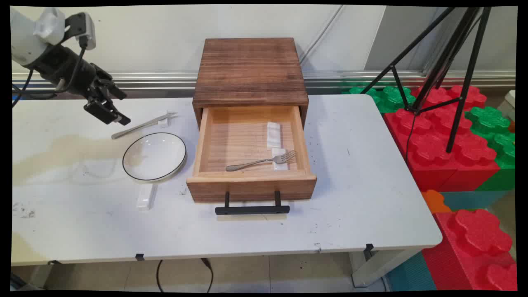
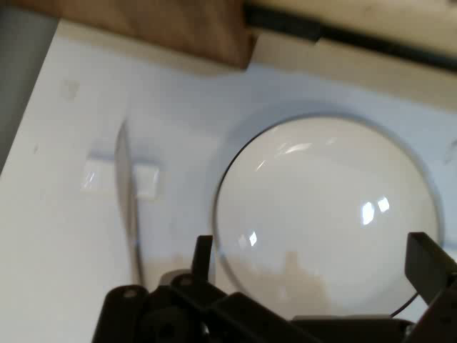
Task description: Pick up the knife from the left of the white plate
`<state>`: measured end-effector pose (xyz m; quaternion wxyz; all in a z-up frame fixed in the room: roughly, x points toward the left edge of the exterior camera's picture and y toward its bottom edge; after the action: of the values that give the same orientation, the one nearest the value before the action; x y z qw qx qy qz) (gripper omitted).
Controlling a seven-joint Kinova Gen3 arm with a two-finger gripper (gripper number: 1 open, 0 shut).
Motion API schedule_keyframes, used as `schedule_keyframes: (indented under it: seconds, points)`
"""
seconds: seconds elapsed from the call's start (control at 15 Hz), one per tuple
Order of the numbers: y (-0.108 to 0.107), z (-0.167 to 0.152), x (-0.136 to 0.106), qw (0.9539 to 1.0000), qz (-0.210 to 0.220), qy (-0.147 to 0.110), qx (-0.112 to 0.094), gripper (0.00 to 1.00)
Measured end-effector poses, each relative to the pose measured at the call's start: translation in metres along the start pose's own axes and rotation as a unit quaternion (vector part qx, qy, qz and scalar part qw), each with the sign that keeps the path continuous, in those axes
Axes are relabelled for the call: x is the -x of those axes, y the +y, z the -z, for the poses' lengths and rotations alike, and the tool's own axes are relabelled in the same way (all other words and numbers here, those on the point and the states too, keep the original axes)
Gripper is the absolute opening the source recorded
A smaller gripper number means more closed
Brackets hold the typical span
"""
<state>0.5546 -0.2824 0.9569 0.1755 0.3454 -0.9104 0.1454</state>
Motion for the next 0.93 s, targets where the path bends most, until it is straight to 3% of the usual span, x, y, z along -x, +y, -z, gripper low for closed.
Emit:
schedule_keyframes:
  seconds: [0.27, 0.93]
  points:
    - [-0.025, -0.025, 0.024, 0.9995, 0.001, -0.030, -0.005, 1.00]
    - [-0.079, -0.091, 0.047, 0.9981, 0.021, -0.053, -0.021, 1.00]
